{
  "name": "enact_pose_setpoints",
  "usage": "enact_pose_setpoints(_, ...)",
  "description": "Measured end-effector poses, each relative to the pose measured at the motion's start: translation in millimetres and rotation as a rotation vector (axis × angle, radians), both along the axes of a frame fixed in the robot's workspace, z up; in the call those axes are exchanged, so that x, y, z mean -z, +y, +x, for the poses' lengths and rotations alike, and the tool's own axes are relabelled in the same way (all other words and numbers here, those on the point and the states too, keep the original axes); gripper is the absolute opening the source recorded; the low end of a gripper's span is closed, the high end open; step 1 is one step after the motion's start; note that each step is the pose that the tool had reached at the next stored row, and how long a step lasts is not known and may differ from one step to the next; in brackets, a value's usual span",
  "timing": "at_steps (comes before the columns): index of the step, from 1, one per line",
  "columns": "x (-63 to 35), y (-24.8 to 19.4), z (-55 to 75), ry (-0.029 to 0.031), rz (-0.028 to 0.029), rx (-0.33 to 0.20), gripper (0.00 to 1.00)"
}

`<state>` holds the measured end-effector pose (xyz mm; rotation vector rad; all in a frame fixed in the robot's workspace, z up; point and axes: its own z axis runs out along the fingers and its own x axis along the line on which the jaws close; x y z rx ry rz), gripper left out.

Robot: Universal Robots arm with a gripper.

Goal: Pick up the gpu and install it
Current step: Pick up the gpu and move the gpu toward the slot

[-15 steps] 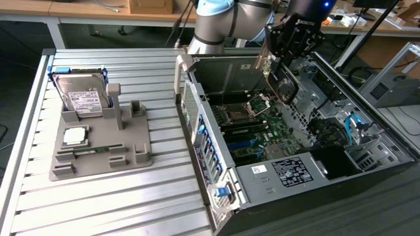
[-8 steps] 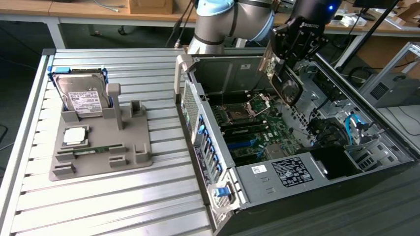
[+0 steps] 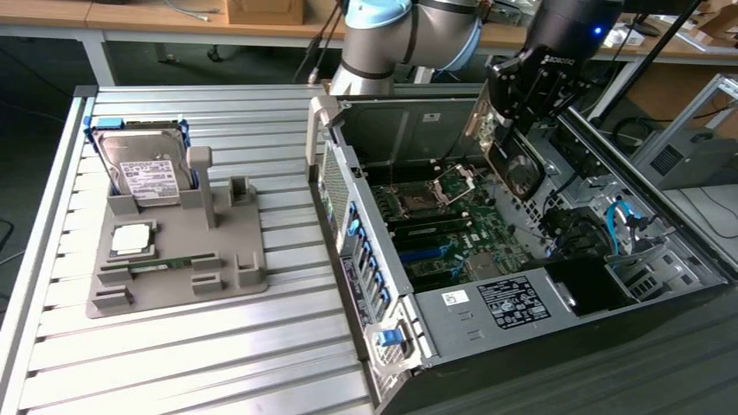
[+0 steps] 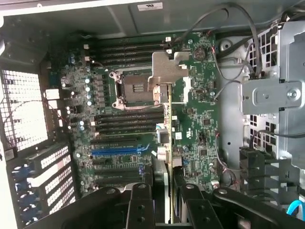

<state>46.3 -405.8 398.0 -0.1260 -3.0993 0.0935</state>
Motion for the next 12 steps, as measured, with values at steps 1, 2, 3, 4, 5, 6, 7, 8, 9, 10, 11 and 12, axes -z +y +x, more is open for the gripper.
enact_pose_setpoints(1, 0.1, -0.5, 0.5, 0.0, 0.0075, 0.0, 0.27)
enact_pose_setpoints(2, 0.2, -0.7, 0.9, 0.0, 0.0176, 0.0, 0.27)
enact_pose_setpoints(3, 0.3, -0.8, 1.2, 0.0, 0.0305, 0.0, 0.27)
enact_pose_setpoints(4, 0.3, -0.8, 1.5, 0.0, 0.0454, 0.0, 0.27)
enact_pose_setpoints(5, 0.4, -0.8, 1.8, 0.0, 0.0606, 0.0, 0.27)
enact_pose_setpoints(6, 0.7, -0.8, 2.1, 0.0, 0.0752, 0.0, 0.27)
enact_pose_setpoints(7, 0.9, -0.8, 2.2, 0.0, 0.0805, 0.0, 0.27)
enact_pose_setpoints(8, 1.4, -0.8, 2.3, -0.0001, 0.0835, 0.0, 0.27)
enact_pose_setpoints(9, 1.7, -0.8, 3.2, 0.0001, 0.0838, -0.005, 0.27)
enact_pose_setpoints(10, 1.9, -0.8, 4.2, 0.0006, 0.0837, -0.014, 0.27)
enact_pose_setpoints(11, 2.3, -0.8, 5.2, 0.001, 0.0838, -0.023, 0.27)
enact_pose_setpoints(12, 2.8, -0.8, 6.4, 0.0014, 0.0839, -0.036, 0.27)
